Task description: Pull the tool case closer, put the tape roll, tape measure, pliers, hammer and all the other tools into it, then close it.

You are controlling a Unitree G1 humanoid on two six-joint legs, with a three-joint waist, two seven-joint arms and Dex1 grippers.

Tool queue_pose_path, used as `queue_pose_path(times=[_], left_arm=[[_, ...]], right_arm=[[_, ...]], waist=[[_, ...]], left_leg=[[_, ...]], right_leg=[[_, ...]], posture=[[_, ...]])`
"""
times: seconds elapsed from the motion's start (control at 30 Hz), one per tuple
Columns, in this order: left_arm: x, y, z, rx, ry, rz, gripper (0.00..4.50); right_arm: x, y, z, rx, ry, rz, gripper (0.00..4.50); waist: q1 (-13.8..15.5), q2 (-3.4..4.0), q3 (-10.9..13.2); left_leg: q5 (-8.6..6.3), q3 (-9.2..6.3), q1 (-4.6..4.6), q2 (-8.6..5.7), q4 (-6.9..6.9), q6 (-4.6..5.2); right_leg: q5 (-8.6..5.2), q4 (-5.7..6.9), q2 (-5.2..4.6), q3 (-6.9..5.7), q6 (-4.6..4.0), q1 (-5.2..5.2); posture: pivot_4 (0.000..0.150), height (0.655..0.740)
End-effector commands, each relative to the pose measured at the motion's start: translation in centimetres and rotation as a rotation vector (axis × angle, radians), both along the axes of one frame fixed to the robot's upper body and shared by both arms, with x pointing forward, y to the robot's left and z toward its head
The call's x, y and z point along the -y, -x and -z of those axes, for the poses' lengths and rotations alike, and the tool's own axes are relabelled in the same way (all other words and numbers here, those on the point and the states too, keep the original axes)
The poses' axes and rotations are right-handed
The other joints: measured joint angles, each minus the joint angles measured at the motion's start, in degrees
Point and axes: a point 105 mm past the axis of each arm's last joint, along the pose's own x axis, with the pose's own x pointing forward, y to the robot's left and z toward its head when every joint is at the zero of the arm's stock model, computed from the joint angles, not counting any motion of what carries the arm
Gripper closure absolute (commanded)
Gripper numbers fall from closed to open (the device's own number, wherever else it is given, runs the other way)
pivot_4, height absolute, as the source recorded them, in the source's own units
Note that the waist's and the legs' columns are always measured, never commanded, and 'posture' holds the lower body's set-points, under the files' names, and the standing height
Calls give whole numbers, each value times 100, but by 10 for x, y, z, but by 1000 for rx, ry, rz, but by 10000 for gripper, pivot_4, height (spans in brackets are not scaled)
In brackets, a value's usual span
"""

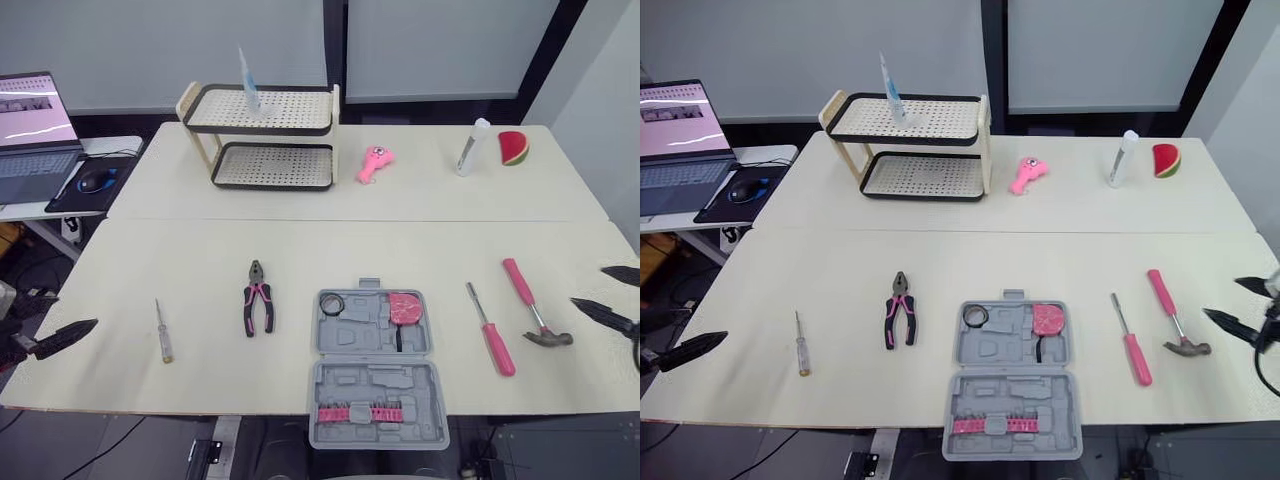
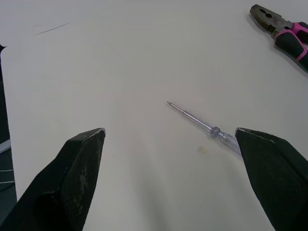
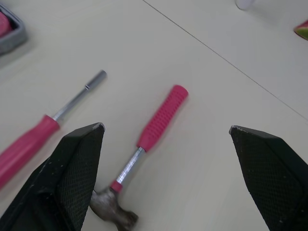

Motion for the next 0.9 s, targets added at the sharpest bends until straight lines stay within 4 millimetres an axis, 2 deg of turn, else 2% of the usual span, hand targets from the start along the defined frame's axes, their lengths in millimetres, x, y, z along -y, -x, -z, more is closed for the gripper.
queue_pose_path(times=[0.03, 0.1, 0.2, 0.27, 0.33, 0.47, 0.53, 0.67, 0.77, 0.9], left_arm=[[11, 19, 3, 6, 30, -11, 0], [18, 29, 6, -2, 44, -26, 0], [32, 51, 12, -30, 68, -47, 0], [40, 61, 15, -48, 74, -58, 0], [45, 68, 16, -62, 78, -69, 0], [53, 79, 21, -85, 85, -85, 0], [66, 80, 22, -94, 101, -66, 0], [99, 67, 17, -32, 182, -44, 0], [124, 50, 15, 27, 199, -58, 0], [165, 9, 14, 127, 239, -113, 0]], right_arm=[[-81, -23, -28, 101, -80, -251, 549], [-115, -27, -37, 122, -107, -361, 549], [-186, -22, -56, 170, -149, -621, 549], [-214, -16, -65, 189, -170, -729, 549], [-231, -10, -70, 195, -182, -795, 549], [-250, -4, -76, 209, -196, -864, 549], [-252, -4, -77, 216, -195, -865, 549], [-247, -8, -66, 196, -180, -818, 549], [-246, -9, -60, 200, -195, -779, 549], [-248, -7, -59, 208, -216, -749, 549]], waist=[[-97, -1, -1], [-122, -1, 0], [-99, -11, 0], [-74, -16, 0], [33, -25, -4], [138, -41, -14], [137, -47, -18], [132, -50, -20], [119, -51, -22], [131, -50, -22]], left_leg=[[0, 3, 2, 2, -7, 0], [0, 9, 1, 4, -20, -1], [1, -5, -21, 6, -22, -2], [1, -8, -18, 2, -22, -2], [1, -17, -17, -2, -21, -3], [2, -26, -11, -12, -15, -5], [2, -22, -10, -11, -15, -5], [3, -24, -10, -9, -15, -5], [3, -24, -3, -8, -16, -5], [3, -26, -2, -10, -12, -5]], right_leg=[[0, 1, -1, 1, 0, -3], [0, 2, -2, 3, 0, -16], [0, 23, -8, -1, 0, -47], [0, 38, -16, -4, 0, -51], [0, 35, -18, -10, 0, -47], [1, 14, -29, -18, -1, -26], [5, -2, -28, -16, -8, -18], [5, -2, -27, -18, -8, -13], [5, -4, -25, -17, -9, -3], [5, -4, -23, -17, -9, 4]], posture=[[1500, 7400], [1500, 7400], [1500, 7400], [1500, 7400], [1500, 7400], [1500, 7400], [1500, 7400], [1500, 7400], [1500, 7400], [1500, 7400]])
